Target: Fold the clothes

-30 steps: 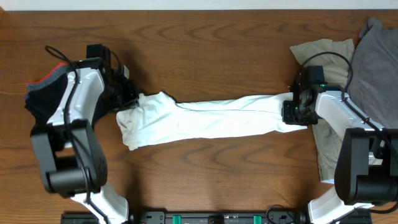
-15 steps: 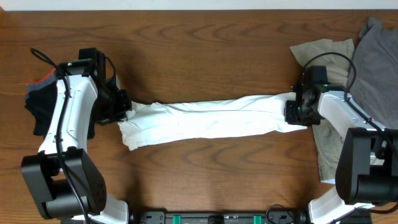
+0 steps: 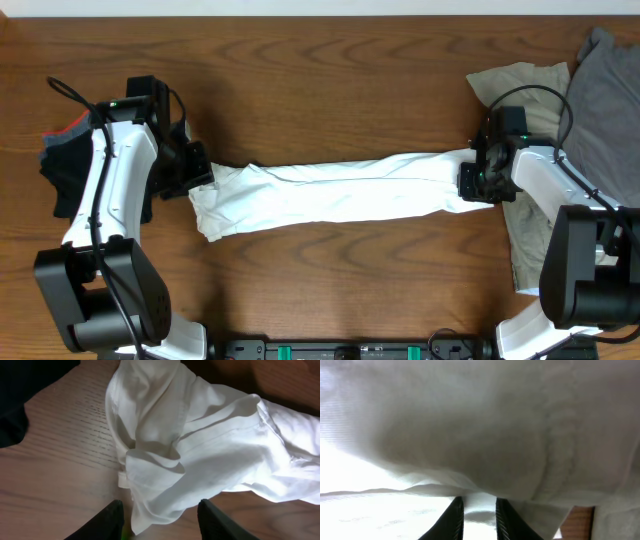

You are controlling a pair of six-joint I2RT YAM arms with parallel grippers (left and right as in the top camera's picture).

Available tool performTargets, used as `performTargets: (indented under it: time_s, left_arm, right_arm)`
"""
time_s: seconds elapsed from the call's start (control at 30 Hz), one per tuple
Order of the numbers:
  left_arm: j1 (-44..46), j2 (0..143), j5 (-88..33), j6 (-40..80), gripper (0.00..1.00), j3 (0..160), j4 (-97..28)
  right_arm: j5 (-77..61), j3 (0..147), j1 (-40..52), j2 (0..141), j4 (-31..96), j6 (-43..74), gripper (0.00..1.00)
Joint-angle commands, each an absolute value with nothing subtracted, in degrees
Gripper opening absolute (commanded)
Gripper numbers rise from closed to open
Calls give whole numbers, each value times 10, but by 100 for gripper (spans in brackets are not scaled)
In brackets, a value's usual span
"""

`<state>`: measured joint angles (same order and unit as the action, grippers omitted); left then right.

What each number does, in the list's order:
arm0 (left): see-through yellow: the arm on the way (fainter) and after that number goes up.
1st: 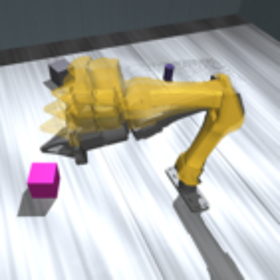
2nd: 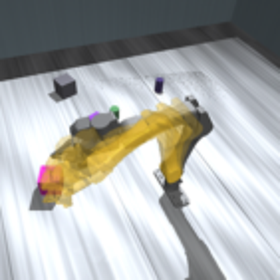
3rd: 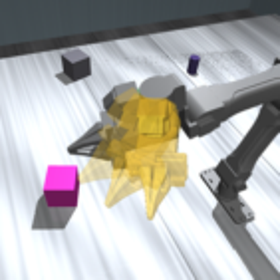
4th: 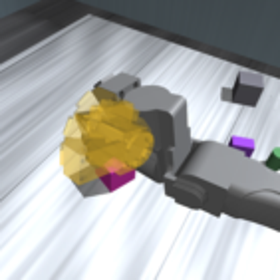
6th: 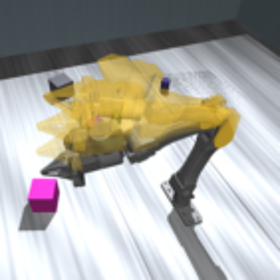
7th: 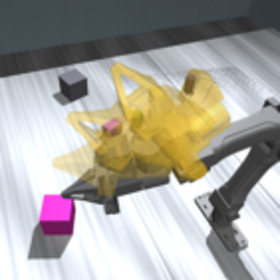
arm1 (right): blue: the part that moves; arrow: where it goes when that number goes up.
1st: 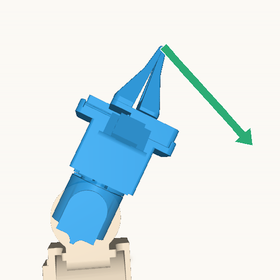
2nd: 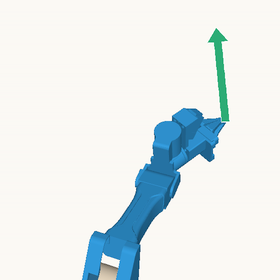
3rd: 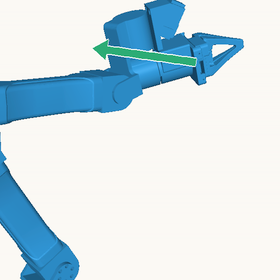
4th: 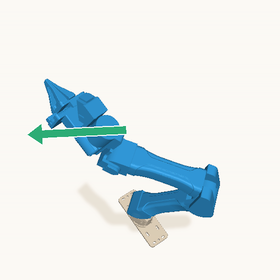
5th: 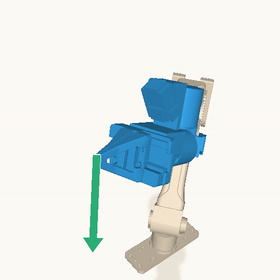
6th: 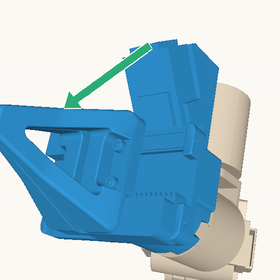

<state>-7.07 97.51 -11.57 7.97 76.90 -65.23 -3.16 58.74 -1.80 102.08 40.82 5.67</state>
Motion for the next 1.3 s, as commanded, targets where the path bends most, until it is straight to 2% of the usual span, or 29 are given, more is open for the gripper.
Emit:
performTargets:
  time_s: [0.0,0.03,0.07,0.23,0.43,0.47,0.57,0.6,0.67,0.8,1.07,1.27]
  left_arm:
    - [-73,978,-123,77,30,763,-660]
    - [-73,978,-138,77,23,763,-663]
    - [-73,978,-159,77,21,763,-665]
    - [-62,978,-185,70,19,762,-651]
    - [-45,981,-157,69,19,744,-622]
    - [-45,981,-158,69,19,736,-613]
    - [-45,981,-158,69,19,704,-588]
    - [-45,981,-158,69,19,690,-577]
    - [-45,981,-158,69,19,667,-558]
    - [-45,981,-158,69,19,622,-501]
    - [-45,981,-159,69,19,583,-425]
    - [-45,982,-158,69,19,583,-387]
  right_arm:
    - [-28,585,-22,1014,413,55,22]
    - [-28,585,-24,1014,415,55,22]
    - [-28,585,-27,1014,418,55,22]
    - [-89,585,-41,1013,423,36,25]
    - [-157,593,-86,1010,449,10,45]
    - [-170,593,-96,1009,452,1,53]
    - [-223,593,-130,1008,454,-39,66]
    - [-238,593,-143,1008,453,-47,75]
    - [-252,593,-164,1008,449,-54,81]
    - [-288,593,-197,1008,434,-91,82]
    - [-402,593,-200,1008,435,-160,81]
    - [-283,613,-210,1008,422,-108,81]
